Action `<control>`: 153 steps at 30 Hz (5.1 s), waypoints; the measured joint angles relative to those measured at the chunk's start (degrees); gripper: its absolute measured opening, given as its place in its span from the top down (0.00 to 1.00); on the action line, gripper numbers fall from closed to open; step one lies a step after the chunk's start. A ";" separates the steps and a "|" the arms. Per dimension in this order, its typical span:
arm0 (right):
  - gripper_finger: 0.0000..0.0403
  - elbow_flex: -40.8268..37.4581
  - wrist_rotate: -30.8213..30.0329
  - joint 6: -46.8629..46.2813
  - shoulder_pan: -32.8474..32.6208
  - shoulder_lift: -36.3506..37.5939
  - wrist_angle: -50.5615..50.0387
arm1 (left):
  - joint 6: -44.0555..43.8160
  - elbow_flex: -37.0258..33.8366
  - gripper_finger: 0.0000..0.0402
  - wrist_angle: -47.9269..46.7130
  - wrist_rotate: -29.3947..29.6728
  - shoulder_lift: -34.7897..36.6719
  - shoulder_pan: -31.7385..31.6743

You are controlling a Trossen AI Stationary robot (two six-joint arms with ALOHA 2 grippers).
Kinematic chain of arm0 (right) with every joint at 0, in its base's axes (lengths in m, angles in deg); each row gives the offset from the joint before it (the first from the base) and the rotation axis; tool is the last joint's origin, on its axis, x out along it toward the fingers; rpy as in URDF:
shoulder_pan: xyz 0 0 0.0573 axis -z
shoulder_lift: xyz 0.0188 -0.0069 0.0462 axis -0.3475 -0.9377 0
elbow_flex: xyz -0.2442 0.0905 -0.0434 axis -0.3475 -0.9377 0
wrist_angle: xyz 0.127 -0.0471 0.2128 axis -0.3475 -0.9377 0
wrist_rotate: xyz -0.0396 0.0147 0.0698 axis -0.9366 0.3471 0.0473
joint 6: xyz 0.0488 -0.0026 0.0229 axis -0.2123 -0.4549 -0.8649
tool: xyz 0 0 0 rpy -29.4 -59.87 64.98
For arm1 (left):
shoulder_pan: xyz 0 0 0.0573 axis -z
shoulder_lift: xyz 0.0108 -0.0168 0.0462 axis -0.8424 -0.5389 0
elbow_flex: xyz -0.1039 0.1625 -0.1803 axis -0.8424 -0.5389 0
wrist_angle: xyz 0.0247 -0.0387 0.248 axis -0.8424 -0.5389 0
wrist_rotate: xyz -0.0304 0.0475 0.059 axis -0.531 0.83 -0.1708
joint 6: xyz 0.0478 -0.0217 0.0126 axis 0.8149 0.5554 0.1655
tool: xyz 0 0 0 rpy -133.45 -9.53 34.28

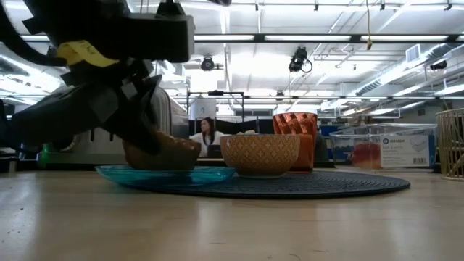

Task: Arrange a breakfast setting
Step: Put the toasted bread on the blue plate, then adjust the gold cup on the table

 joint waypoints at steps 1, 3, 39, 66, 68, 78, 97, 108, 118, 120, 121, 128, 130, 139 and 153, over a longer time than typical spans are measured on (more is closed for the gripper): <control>0.73 0.00 0.00 -0.02 -0.03 0.00 0.19 | 0.00 0.00 0.86 -0.05 -0.68 0.00 -0.21; 0.73 0.00 0.02 -0.04 -0.19 0.00 0.34 | 0.02 0.00 0.83 -0.07 -1.45 0.00 -0.29; 0.69 0.07 9.72 -9.79 1.11 2.62 -4.84 | 2.21 0.02 0.51 1.31 -9.88 9.01 -0.63; 0.69 -26.87 38.11 1.13 24.96 24.15 -17.71 | 2.82 0.04 0.51 14.95 -14.73 29.63 -8.05; 0.69 -29.72 39.72 2.39 27.75 24.70 -17.63 | 4.95 0.04 0.51 15.65 -15.11 29.81 -9.29; 0.69 -44.06 45.38 7.06 33.89 24.98 -17.66 | 18.25 0.02 0.51 22.45 -22.10 30.48 -14.80; 0.69 -53.83 47.16 18.21 36.06 24.74 -17.57 | 21.29 0.02 0.51 26.41 -23.30 32.33 -17.57; 0.69 -50.25 49.86 16.46 31.76 26.61 -17.58 | 16.32 0.02 0.51 30.23 -23.25 32.30 -19.54; 0.70 -47.84 56.30 9.21 28.06 37.22 -17.67 | 13.68 0.02 0.51 30.31 -23.23 32.28 -21.16; 0.70 -47.82 53.36 9.17 27.74 39.12 -17.70 | 13.66 0.02 0.51 30.54 -23.23 32.28 -21.46; 0.70 -47.82 51.21 9.55 27.77 39.49 -17.78 | 13.66 0.02 0.51 30.69 -23.23 32.28 -21.62; 0.70 -53.01 47.31 17.55 30.29 33.94 -17.58 | 13.64 0.02 0.51 33.04 -23.19 32.26 -22.47; 0.70 -55.69 47.17 18.89 30.55 32.17 -17.64 | 13.49 0.02 0.51 33.16 -23.19 32.26 -22.47; 0.70 -59.89 45.76 21.05 30.65 28.96 -17.64 | 11.72 0.02 0.51 33.14 -23.27 32.24 -21.26; 0.70 -63.87 50.73 22.62 30.63 25.55 -17.70 | 11.15 0.02 0.51 33.38 -23.23 32.22 -21.31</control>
